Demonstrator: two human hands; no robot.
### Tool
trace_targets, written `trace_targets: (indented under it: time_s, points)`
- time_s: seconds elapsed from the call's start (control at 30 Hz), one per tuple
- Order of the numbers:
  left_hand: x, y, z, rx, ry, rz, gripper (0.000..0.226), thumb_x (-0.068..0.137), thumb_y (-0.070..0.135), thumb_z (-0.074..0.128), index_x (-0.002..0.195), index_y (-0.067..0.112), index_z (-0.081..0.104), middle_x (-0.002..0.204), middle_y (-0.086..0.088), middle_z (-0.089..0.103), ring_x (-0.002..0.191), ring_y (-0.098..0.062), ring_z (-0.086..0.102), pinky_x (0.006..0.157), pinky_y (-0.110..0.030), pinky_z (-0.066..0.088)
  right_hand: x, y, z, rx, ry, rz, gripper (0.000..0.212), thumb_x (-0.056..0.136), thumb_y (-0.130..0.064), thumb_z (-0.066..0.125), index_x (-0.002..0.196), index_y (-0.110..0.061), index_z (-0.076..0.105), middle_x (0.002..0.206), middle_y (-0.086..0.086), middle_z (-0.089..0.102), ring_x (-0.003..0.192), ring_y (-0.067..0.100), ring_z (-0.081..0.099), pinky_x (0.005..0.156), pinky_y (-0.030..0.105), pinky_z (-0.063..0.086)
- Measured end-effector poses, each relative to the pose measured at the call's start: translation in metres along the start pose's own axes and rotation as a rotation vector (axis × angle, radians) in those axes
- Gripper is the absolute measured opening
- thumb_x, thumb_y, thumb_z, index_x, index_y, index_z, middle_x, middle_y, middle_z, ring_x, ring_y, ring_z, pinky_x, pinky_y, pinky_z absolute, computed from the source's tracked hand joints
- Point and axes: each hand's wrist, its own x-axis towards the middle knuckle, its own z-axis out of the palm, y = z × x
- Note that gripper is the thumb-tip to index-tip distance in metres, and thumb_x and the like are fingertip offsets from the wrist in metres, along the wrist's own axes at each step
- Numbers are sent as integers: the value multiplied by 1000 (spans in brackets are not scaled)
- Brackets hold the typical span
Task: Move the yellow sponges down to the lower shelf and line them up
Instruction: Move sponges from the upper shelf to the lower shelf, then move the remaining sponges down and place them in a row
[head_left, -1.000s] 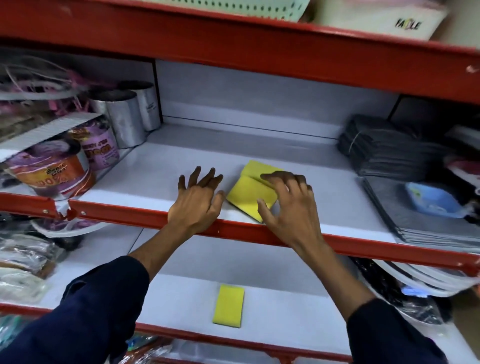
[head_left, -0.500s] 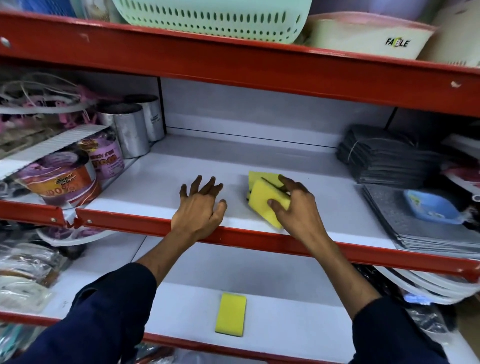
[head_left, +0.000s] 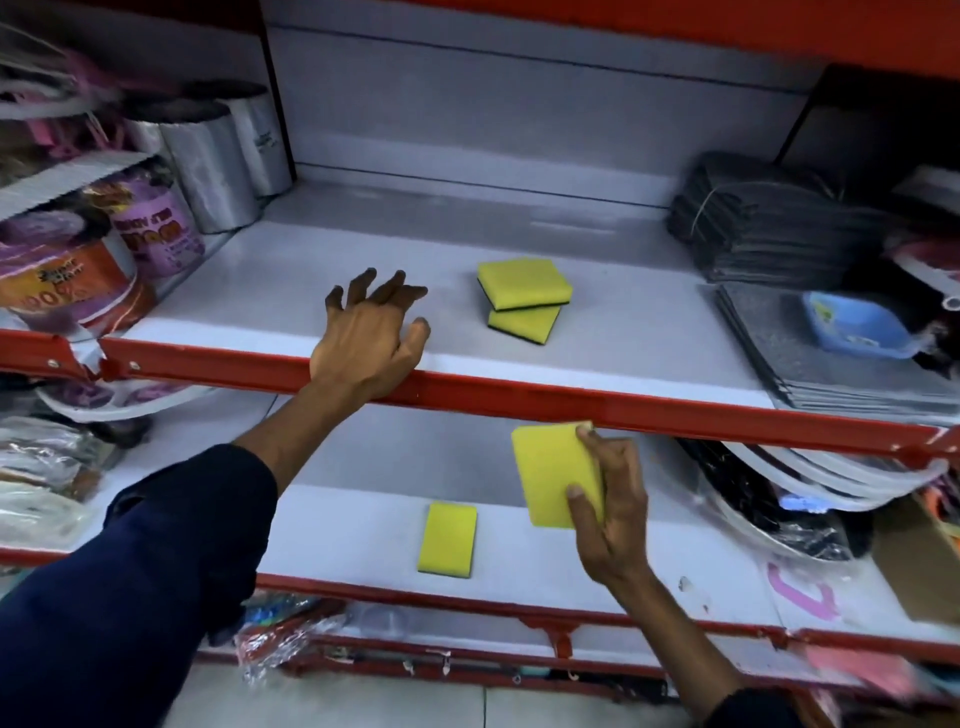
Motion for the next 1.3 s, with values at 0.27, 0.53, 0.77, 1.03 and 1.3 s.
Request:
trace_targets:
  time_s: [0.27, 0.53, 0.77, 1.03, 1.3]
  points:
    - [1, 0, -1, -6, 32, -6, 57, 89, 43, 32, 137, 25, 55, 155, -4, 46, 147, -27, 29, 116, -60, 24, -71, 86, 85, -43, -206, 637, 56, 92, -39, 40, 145, -31, 25, 114, 14, 41, 99, 24, 56, 76, 30, 43]
    - [1, 2, -4, -16, 27, -20, 56, 87, 43, 32, 133, 24, 58, 150, -2, 52, 144, -27, 33, 115, -58, 27, -72, 100, 105, -496, -361, 720, 66, 92, -42, 56, 146, -22, 26, 129, 20, 44, 113, 40, 49, 88, 49, 50]
    - [1, 2, -2, -2, 24, -5, 58, 87, 46, 29, 136, 26, 55, 154, -3, 47, 146, -27, 30, 115, -59, 25, -6, 29, 46, -503, 9, -1, 24, 87, -23, 57, 110, -19, 64, 100, 6, 65, 93, 21, 58, 72, 35, 51]
    - [-1, 1, -3, -10, 22, -1, 63, 85, 48, 27, 138, 28, 54, 157, -4, 44, 148, -27, 27, 116, -59, 23, 110, -44, 6, -604, 231, -166, 24, 80, -21, 63, 104, -19, 64, 101, 6, 62, 93, 27, 52, 75, 40, 42]
    - [0, 1, -4, -8, 9, -6, 59, 86, 45, 31, 137, 28, 54, 156, -2, 44, 148, -25, 27, 117, -57, 23, 205, -16, 38, -643, -312, 108, 76, 78, -58, 65, 142, -34, 34, 150, 7, 37, 137, 32, 30, 106, 49, 38]
